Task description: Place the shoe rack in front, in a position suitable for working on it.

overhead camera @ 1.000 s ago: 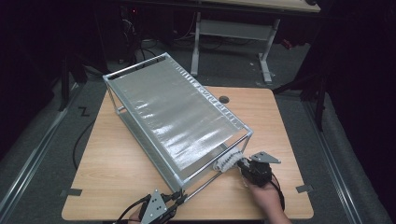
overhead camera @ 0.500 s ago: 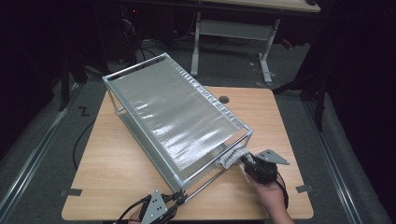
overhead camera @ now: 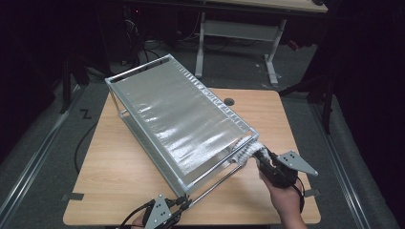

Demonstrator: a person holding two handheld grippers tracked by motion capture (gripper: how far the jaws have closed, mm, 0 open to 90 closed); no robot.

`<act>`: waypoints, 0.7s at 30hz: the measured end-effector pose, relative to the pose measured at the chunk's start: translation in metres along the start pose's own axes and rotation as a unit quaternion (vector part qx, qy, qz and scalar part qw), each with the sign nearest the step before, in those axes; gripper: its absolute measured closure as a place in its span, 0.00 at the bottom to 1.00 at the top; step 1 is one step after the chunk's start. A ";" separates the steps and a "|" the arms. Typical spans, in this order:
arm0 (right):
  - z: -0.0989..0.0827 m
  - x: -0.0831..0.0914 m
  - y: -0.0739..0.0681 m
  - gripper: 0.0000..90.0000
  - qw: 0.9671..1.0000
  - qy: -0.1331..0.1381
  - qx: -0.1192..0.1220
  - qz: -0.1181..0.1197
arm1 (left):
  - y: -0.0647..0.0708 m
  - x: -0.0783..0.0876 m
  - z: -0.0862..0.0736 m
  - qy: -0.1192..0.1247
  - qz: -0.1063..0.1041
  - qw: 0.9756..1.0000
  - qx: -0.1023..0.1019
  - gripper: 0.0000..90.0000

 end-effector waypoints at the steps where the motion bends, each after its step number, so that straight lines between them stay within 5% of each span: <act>1: -0.001 0.000 0.000 0.80 1.000 -0.001 0.001 0.000 | 0.000 0.000 0.000 0.000 0.000 1.000 0.000 0.89; 13: -0.034 -0.019 0.008 0.79 0.999 -0.053 -0.006 -0.002 | 0.000 -0.001 0.000 0.001 0.000 1.000 -0.001 0.89; 21: -0.081 -0.040 0.015 0.79 0.991 -0.136 -0.012 0.003 | 0.000 -0.001 0.001 0.000 -0.001 1.000 -0.003 0.89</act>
Point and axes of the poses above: each handheld gripper's, and its own axes: x roughly backward along the jaws, z roughly out of its top, y roughly to its right, the point moved 9 cm from there along -x, roughly forward along the jaws, and after that the axes turned 7 degrees about z, right-handed, at the moved point
